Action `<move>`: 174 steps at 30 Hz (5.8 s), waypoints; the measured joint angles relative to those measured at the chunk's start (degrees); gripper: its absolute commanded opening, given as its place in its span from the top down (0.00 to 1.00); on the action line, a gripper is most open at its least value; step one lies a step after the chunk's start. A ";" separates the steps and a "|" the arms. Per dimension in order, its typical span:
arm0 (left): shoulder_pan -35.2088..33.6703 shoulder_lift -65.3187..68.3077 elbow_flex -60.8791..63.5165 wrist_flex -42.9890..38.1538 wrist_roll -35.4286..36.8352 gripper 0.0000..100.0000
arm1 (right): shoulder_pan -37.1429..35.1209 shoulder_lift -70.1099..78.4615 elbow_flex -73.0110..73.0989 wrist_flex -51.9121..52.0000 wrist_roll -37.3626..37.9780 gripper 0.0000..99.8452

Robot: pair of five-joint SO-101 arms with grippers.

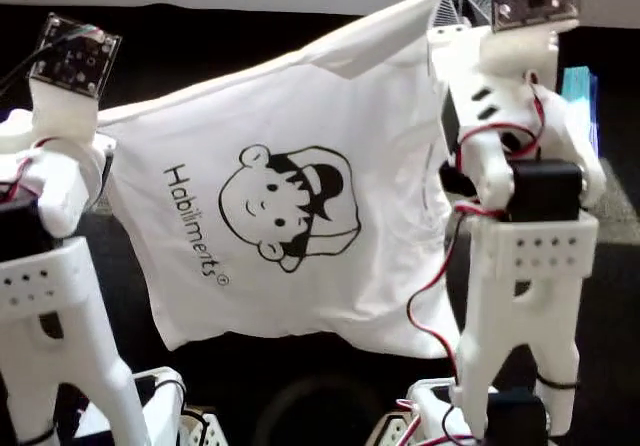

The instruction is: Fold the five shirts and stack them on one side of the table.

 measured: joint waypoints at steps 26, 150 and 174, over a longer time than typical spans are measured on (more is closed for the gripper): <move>1.93 64.79 -45.98 9.23 0.00 0.99 | -1.85 48.79 -27.52 5.10 -0.09 0.99; 3.34 53.27 -19.52 21.27 5.10 0.99 | 0.53 0.00 37.71 12.40 7.65 0.99; 1.05 84.31 -44.22 10.02 13.10 0.99 | -0.53 68.48 -21.54 6.33 -3.16 0.98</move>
